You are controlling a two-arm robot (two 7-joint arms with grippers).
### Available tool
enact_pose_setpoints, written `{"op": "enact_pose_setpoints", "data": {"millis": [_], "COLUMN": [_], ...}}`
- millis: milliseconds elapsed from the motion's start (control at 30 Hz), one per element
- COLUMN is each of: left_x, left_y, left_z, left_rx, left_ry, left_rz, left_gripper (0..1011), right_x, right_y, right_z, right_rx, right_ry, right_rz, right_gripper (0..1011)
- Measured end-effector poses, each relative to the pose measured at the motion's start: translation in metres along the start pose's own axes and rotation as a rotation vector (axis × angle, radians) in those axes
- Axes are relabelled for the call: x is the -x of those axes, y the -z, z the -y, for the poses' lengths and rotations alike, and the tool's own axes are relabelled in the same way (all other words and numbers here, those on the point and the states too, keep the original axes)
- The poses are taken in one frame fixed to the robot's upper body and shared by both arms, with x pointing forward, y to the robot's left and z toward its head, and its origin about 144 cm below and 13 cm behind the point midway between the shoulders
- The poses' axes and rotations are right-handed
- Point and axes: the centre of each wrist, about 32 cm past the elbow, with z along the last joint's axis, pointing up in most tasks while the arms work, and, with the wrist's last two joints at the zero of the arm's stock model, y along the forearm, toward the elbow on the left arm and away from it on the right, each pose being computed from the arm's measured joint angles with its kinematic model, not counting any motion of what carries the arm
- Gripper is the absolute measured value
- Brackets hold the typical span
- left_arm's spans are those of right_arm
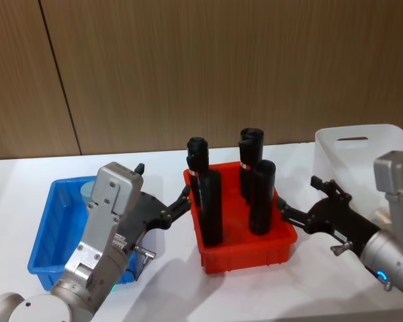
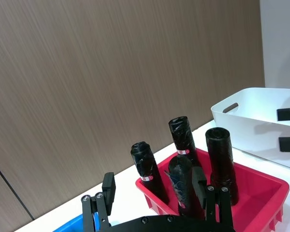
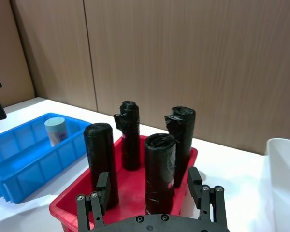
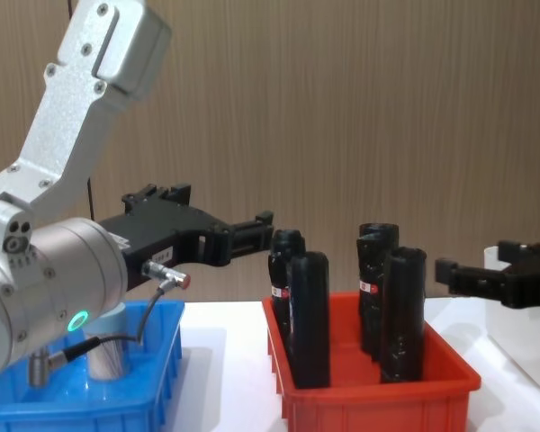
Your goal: Pick the cotton swabs from the blue box and place them into the white box.
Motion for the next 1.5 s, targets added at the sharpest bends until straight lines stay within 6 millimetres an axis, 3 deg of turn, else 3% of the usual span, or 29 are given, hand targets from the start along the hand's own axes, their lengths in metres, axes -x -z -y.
{"op": "enact_pose_setpoints", "data": {"millis": [867, 1500], "left_x": [0.000, 0.000], "left_y": [0.000, 0.000], "left_z": [0.000, 0.000], "left_rx": [0.000, 0.000], "left_ry": [0.000, 0.000], "left_rz": [0.000, 0.000], "left_gripper": [1004, 1004], "right_x": [-0.021, -0.028], "right_y": [0.005, 0.010], "right_z": [-0.058, -0.085], "right_rx": [0.042, 0.082], "right_ry": [-0.109, -0.090], "right_rz": [-0.029, -0.027], "right_gripper": [1001, 1001]}}
